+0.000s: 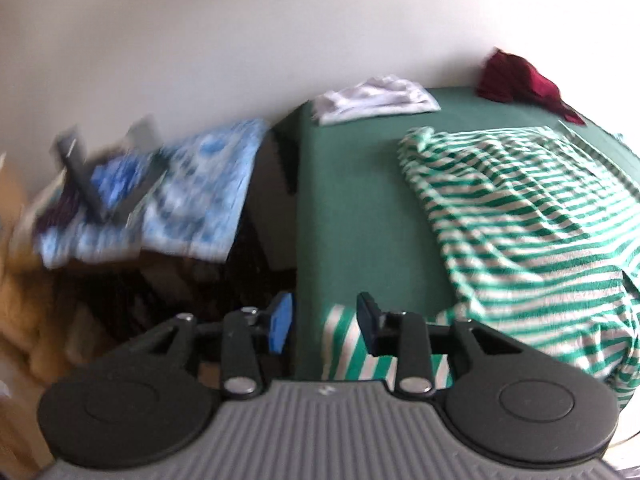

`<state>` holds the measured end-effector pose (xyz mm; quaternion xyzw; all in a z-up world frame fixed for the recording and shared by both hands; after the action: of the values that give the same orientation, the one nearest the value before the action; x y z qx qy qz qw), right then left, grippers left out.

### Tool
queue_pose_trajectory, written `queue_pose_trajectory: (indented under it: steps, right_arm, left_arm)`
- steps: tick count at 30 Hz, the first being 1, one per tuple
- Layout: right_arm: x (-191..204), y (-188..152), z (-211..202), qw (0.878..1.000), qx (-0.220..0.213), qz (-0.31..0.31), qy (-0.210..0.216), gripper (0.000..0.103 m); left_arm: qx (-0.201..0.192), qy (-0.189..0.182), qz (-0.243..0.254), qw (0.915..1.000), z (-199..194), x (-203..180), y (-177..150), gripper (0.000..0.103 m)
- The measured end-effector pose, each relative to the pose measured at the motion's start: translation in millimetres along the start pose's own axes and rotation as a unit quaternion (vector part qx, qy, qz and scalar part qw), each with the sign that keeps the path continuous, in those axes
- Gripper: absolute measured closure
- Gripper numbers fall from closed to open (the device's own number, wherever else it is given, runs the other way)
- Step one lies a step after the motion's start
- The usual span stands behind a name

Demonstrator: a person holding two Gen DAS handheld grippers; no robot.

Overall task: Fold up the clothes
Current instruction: 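Release the hem and move both grippers back over the flattened garment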

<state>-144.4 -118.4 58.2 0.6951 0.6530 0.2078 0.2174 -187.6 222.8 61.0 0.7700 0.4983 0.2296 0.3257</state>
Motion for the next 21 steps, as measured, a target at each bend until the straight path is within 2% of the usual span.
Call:
queue_pose_trajectory:
  steps: [1, 2, 5, 8, 10, 12, 14, 17, 18, 20, 21]
  right_arm:
    - [-11.2, 16.8, -10.4, 1.0, -0.012, -0.007, -0.016, 0.069]
    - [-22.1, 35.2, -20.8, 0.999, -0.022, -0.015, -0.029, 0.069]
    - [-54.7, 87.7, -51.2, 0.997, -0.049, -0.038, -0.051, 0.064]
    - [-81.0, 132.7, -61.0, 0.993, -0.045, -0.072, -0.078, 0.063]
    - [-94.3, 160.5, -54.3, 0.992, -0.032, -0.089, -0.084, 0.063]
    - [-101.9, 179.9, -39.1, 0.992, -0.015, -0.105, -0.074, 0.062]
    - [-108.8, 196.5, -19.2, 0.991, 0.003, -0.12, -0.058, 0.059]
    - [-124.8, 220.0, 25.6, 0.992, 0.033, -0.119, -0.031, 0.058]
    - [-129.4, 223.6, 41.1, 0.992, 0.041, -0.115, -0.022, 0.057]
    - [-135.4, 220.7, 73.7, 0.994, 0.053, -0.098, -0.01, 0.047]
    - [-138.6, 219.1, 89.7, 0.994, 0.057, -0.093, -0.007, 0.046]
  left_arm:
    - [0.004, -0.003, 0.023, 0.9997, 3.4, -4.2, 14.9, 0.057]
    - [0.01, -0.006, 0.046, 0.9989, 6.4, -8.0, 30.1, 0.055]
    - [0.03, -0.019, 0.113, 0.9929, 9.7, -18.0, 82.9, 0.056]
    - [0.06, -0.017, 0.16, 0.9851, 12.4, -16.8, 152.4, 0.054]
    - [0.076, -0.012, 0.174, 0.9817, 18.6, -13.7, 204.6, 0.034]
    - [0.087, -0.011, 0.175, 0.9805, 30.6, -11.7, 250.9, 0.021]
    - [0.099, -0.012, 0.175, 0.9795, 45.8, -10.6, 285.7, 0.016]
    - [0.13, -0.009, 0.173, 0.9763, 90.6, -18.8, 309.2, 0.014]
    - [0.141, -0.007, 0.168, 0.9757, 110.8, -25.0, 308.1, 0.014]
    - [0.161, -0.003, 0.158, 0.9741, 150.1, -35.1, 303.2, 0.014]
    - [0.171, 0.001, 0.155, 0.973, 168.6, -39.3, 298.8, 0.014]
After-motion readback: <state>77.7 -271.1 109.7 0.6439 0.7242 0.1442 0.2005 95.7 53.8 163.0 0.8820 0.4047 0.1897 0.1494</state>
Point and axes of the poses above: each gripper's, at about its wrist camera, not at the fingertips, and z roughly the way its jaws point, x to its left, y to its top, the point moved 4 cm from there along z, roughly the way its jaws point, and after that the axes turned 12 degrees about -y, right-handed, at the moved point
